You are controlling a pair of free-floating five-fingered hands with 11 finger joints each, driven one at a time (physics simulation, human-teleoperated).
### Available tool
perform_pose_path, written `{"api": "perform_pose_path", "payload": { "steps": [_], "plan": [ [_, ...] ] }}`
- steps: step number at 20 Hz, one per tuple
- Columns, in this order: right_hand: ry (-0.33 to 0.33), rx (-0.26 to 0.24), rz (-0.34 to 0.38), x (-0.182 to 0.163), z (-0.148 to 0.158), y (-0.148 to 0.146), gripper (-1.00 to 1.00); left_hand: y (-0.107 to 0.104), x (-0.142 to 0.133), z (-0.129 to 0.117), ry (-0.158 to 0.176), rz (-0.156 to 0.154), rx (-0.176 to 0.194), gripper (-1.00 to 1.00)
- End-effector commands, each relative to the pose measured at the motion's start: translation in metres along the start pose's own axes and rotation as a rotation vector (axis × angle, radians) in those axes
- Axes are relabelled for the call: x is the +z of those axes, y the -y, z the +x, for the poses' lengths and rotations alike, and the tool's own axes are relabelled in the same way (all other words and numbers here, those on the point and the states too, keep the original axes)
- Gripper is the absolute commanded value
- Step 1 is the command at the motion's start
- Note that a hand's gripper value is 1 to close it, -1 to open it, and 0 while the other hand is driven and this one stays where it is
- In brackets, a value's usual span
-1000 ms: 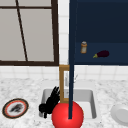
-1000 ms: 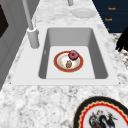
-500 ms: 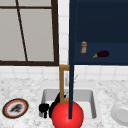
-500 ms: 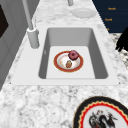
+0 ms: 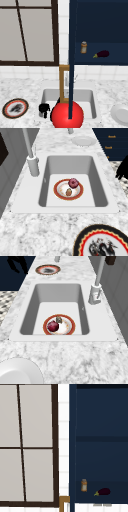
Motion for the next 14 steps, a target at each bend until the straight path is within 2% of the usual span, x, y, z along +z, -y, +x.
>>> {"api": "perform_pose_path", "payload": {
  "steps": [1,3,4,8,14],
  "plan": [
    [0.073,-0.097,0.01,0.016,0.006,-0.017,-1.0,0.0,0.0,0.0,0.0,0.0,0.0,0.0],
    [0.087,-0.094,0.004,0.025,0.008,-0.026,-1.0,0.0,0.0,0.0,0.0,0.0,0.0,0.0],
    [0.073,-0.076,-0.002,0.022,0.01,-0.035,-1.0,0.0,0.0,0.0,0.0,0.0,0.0,0.0],
    [0.091,-0.092,0.001,0.035,0.018,-0.053,-1.0,0.0,0.0,0.0,0.0,0.0,0.0,0.0],
    [0.117,-0.081,0.023,0.055,0.02,-0.082,-1.0,0.0,0.0,0.0,0.0,0.0,0.0,0.0]
  ]
}}
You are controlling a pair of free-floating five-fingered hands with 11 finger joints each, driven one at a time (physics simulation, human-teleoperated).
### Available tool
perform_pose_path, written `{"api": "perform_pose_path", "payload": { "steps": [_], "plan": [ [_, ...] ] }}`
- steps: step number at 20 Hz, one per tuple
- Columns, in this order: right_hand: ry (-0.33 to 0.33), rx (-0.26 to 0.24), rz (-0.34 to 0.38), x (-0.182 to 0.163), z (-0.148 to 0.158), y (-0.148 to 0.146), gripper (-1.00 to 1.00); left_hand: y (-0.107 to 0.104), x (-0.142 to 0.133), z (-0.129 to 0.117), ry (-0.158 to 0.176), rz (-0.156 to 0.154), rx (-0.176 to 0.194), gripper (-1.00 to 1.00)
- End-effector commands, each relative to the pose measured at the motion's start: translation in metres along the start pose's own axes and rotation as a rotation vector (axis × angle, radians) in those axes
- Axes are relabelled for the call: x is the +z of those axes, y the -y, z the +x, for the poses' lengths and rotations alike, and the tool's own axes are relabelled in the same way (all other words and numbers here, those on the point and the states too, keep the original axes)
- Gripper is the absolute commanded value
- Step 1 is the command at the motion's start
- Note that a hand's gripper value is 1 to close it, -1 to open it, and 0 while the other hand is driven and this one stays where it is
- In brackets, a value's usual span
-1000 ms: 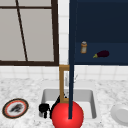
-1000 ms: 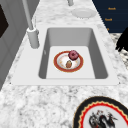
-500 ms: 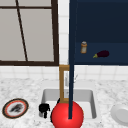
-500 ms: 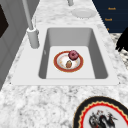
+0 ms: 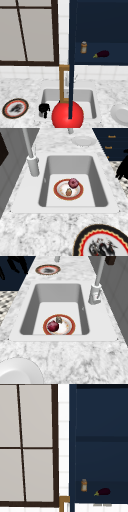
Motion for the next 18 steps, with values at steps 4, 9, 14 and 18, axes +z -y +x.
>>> {"api": "perform_pose_path", "payload": {
  "steps": [4,9,14,18],
  "plan": [
    [0.058,-0.058,0.014,0.029,0.014,-0.045,-1.0,0.0,0.0,0.0,0.0,0.0,0.0,0.0],
    [0.056,-0.061,0.014,0.051,0.027,-0.082,-1.0,0.0,0.0,0.0,0.0,0.0,0.0,0.0],
    [0.076,-0.058,0.022,0.073,0.039,-0.119,-1.0,0.0,0.0,0.0,0.0,0.0,0.0,0.0],
    [0.107,-0.055,0.064,0.087,0.041,-0.141,-1.0,0.0,0.0,0.0,0.0,0.0,0.0,0.0]
  ]
}}
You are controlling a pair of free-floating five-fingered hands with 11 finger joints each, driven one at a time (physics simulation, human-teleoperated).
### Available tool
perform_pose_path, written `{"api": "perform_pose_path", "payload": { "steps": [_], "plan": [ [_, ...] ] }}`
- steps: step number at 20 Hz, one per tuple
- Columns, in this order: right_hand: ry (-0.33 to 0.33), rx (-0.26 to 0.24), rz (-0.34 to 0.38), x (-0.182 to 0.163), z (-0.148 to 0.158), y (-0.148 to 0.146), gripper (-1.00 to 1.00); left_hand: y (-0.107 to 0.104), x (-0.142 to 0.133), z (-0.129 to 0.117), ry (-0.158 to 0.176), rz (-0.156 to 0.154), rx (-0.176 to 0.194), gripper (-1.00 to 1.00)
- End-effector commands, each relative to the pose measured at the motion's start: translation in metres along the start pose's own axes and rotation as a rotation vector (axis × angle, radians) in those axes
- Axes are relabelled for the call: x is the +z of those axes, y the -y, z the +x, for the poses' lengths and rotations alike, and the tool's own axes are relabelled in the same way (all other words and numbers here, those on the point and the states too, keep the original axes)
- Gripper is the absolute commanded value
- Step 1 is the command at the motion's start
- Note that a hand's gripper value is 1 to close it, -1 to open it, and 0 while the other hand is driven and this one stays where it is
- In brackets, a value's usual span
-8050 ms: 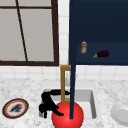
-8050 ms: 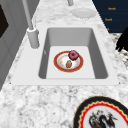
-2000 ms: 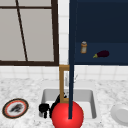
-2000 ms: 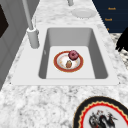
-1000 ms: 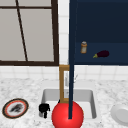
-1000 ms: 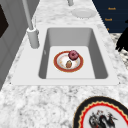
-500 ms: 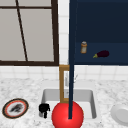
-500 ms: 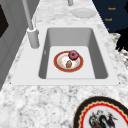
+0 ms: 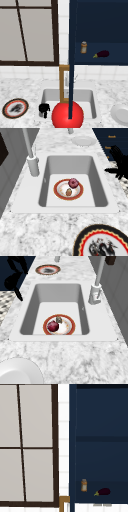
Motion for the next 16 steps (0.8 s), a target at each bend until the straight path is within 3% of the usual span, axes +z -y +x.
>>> {"api": "perform_pose_path", "payload": {
  "steps": [1,5,10,12,14,16],
  "plan": [
    [0.037,-0.037,0.065,0.012,-0.004,-0.022,-1.0,0.0,0.0,0.0,0.0,0.0,0.0,0.0],
    [0.049,-0.069,0.089,0.012,-0.008,-0.033,-1.0,0.0,0.0,0.0,0.0,0.0,0.0,0.0],
    [0.065,-0.078,0.052,0.008,-0.017,-0.039,-1.0,0.0,0.0,0.0,0.0,0.0,0.0,0.0],
    [0.092,-0.088,0.034,0.022,-0.008,-0.059,-1.0,0.0,0.0,0.0,0.0,0.0,0.0,0.0],
    [0.096,-0.111,0.033,0.023,-0.01,-0.053,-1.0,0.0,0.0,0.0,0.0,0.0,0.0,0.0],
    [0.098,-0.103,0.035,0.022,-0.013,-0.049,-1.0,0.0,0.0,0.0,0.0,0.0,0.0,0.0]
  ]
}}
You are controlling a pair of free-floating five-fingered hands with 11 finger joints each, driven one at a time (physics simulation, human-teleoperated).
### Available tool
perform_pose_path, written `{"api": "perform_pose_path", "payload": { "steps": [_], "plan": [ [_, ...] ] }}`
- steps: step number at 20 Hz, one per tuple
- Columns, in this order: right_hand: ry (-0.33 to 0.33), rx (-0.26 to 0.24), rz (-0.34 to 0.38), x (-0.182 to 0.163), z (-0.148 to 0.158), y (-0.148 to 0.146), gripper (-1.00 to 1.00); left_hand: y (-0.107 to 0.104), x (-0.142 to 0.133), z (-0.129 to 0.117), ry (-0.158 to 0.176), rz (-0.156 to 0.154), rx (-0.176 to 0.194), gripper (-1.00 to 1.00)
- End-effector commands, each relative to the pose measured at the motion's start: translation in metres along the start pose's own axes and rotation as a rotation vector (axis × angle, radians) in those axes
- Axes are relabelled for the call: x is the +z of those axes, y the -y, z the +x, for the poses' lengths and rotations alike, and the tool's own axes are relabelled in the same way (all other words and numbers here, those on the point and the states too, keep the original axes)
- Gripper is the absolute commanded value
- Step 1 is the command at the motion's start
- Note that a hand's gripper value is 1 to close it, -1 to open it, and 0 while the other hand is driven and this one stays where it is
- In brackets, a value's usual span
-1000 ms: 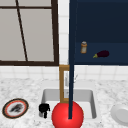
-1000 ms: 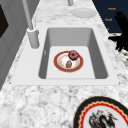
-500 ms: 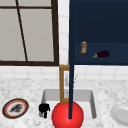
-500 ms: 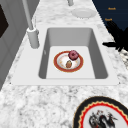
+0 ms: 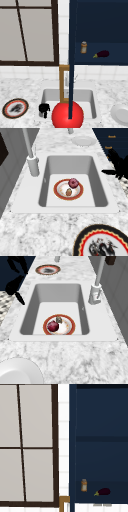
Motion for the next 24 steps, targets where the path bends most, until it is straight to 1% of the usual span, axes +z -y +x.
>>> {"api": "perform_pose_path", "payload": {
  "steps": [1,3,5,6,7,8,9,10,11,12,13,15,17,20,22,24],
  "plan": [
    [0.016,-0.025,0.089,0.009,-0.005,-0.019,-1.0,0.0,0.0,0.0,0.0,0.0,0.0,0.0],
    [0.017,-0.032,0.069,0.008,-0.007,-0.018,-1.0,0.0,0.0,0.0,0.0,0.0,0.0,0.0],
    [0.004,-0.034,0.077,0.004,-0.006,-0.016,-1.0,0.0,0.0,0.0,0.0,0.0,0.0,0.0],
    [0.007,-0.045,0.068,0.004,-0.006,-0.016,-1.0,0.0,0.0,0.0,0.0,0.0,0.0,0.0],
    [0.017,-0.056,0.042,0.001,-0.007,-0.014,-1.0,0.0,0.0,0.0,0.0,0.0,0.0,0.0],
    [0.013,-0.057,0.025,-0.005,-0.008,-0.013,-1.0,0.0,0.0,0.0,0.0,0.0,0.0,0.0],
    [0.008,-0.015,-0.02,0.0,-0.005,-0.004,-1.0,0.0,0.0,0.0,0.0,0.0,0.0,0.0],
    [0.006,-0.013,-0.018,-0.001,-0.004,-0.005,-1.0,0.0,0.0,0.0,0.0,0.0,0.0,0.0],
    [-0.001,-0.001,-0.016,-0.004,0.0,-0.008,-1.0,0.0,0.0,0.0,0.0,0.0,0.0,0.0],
    [0.017,-0.008,0.01,-0.008,0.001,-0.013,-1.0,0.0,0.0,0.0,0.0,0.0,0.0,0.0],
    [0.024,-0.016,0.05,-0.01,-0.005,-0.026,-1.0,0.0,0.0,0.0,0.0,0.0,0.0,0.0],
    [-0.005,-0.057,0.043,-0.008,-0.017,-0.021,-1.0,0.0,0.0,0.0,0.0,0.0,0.0,0.0],
    [0.008,-0.073,0.056,-0.007,-0.018,-0.024,-1.0,0.0,0.0,0.0,0.0,0.0,0.0,0.0],
    [-0.017,-0.088,0.043,-0.011,-0.023,-0.024,-1.0,0.0,0.0,0.0,0.0,0.0,0.0,0.0],
    [-0.027,-0.093,0.021,-0.02,-0.028,-0.026,-1.0,0.0,0.0,0.0,0.0,0.0,0.0,0.0],
    [-0.034,-0.093,0.025,-0.028,-0.035,-0.029,-1.0,0.0,0.0,0.0,0.0,0.0,0.0,0.0]
  ]
}}
